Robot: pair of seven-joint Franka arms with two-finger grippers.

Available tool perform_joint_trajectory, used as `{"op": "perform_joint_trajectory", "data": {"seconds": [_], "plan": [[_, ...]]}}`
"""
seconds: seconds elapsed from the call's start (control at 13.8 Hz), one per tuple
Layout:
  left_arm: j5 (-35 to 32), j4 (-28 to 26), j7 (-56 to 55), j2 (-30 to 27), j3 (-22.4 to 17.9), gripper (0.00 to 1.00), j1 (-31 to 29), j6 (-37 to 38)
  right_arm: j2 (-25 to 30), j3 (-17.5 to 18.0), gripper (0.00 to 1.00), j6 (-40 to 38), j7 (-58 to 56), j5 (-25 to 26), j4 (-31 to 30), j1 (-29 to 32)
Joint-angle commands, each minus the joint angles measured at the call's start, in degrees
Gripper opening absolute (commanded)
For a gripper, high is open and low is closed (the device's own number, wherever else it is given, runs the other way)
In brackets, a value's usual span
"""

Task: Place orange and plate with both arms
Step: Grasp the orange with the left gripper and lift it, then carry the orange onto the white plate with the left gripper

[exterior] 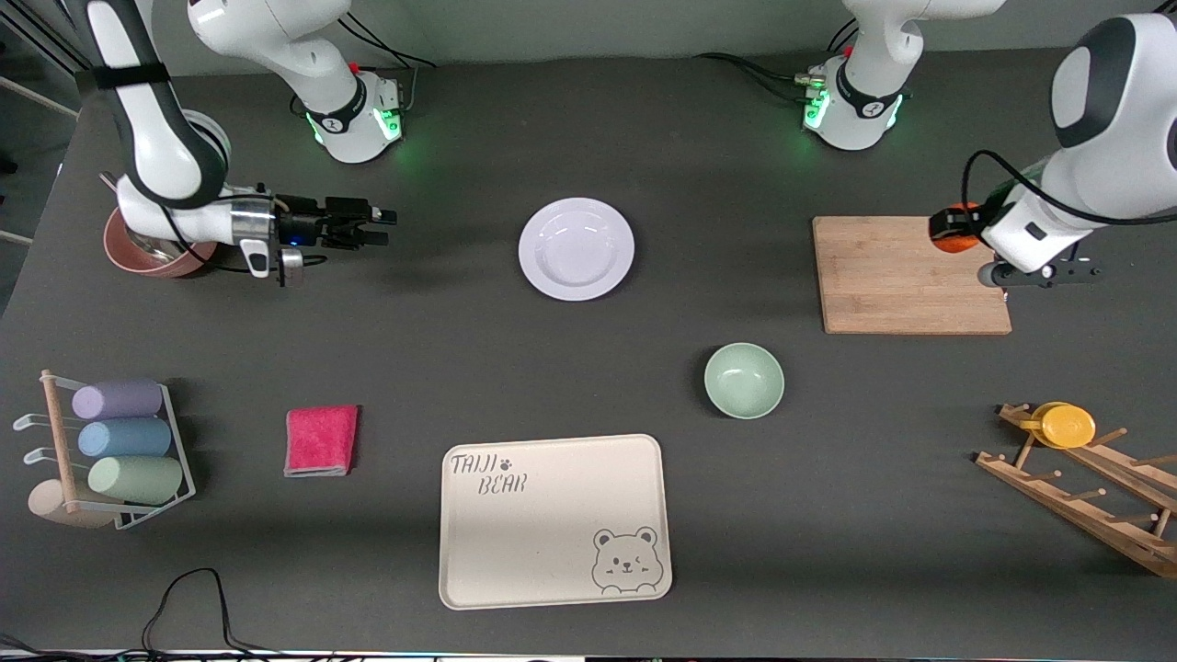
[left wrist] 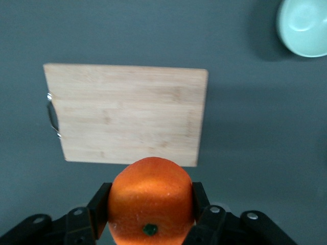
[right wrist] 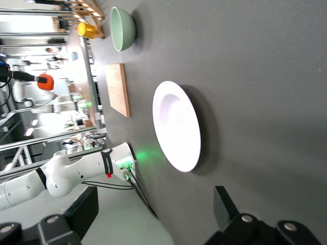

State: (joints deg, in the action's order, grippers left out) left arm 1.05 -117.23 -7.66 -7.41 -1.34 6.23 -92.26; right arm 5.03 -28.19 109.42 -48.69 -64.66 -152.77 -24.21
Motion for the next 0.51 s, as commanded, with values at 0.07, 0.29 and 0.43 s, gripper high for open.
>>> {"op": "perform_joint_trajectory", "data": {"seconds": [0.07, 0.29, 0.43], "plan": [[4.12, 8.40, -13.13, 0.99, 7.47, 0.12, 0.45, 8.92, -11.15, -0.28, 1.00, -2.70, -16.57, -9.76, -0.16, -0.40], [9.30, 12.98, -24.64, 1.08, 15.81, 0.13, 0.54, 12.80, -20.12, -0.20, 1.00, -6.93, -27.92, -16.53, -0.07, -0.40], [12.82, 14.39, -33.25, 1.69, 22.06, 0.13, 0.62, 11.24, -23.56, -0.20, 1.00, -8.08, -30.58, -18.83, 0.19, -0.40]]}}
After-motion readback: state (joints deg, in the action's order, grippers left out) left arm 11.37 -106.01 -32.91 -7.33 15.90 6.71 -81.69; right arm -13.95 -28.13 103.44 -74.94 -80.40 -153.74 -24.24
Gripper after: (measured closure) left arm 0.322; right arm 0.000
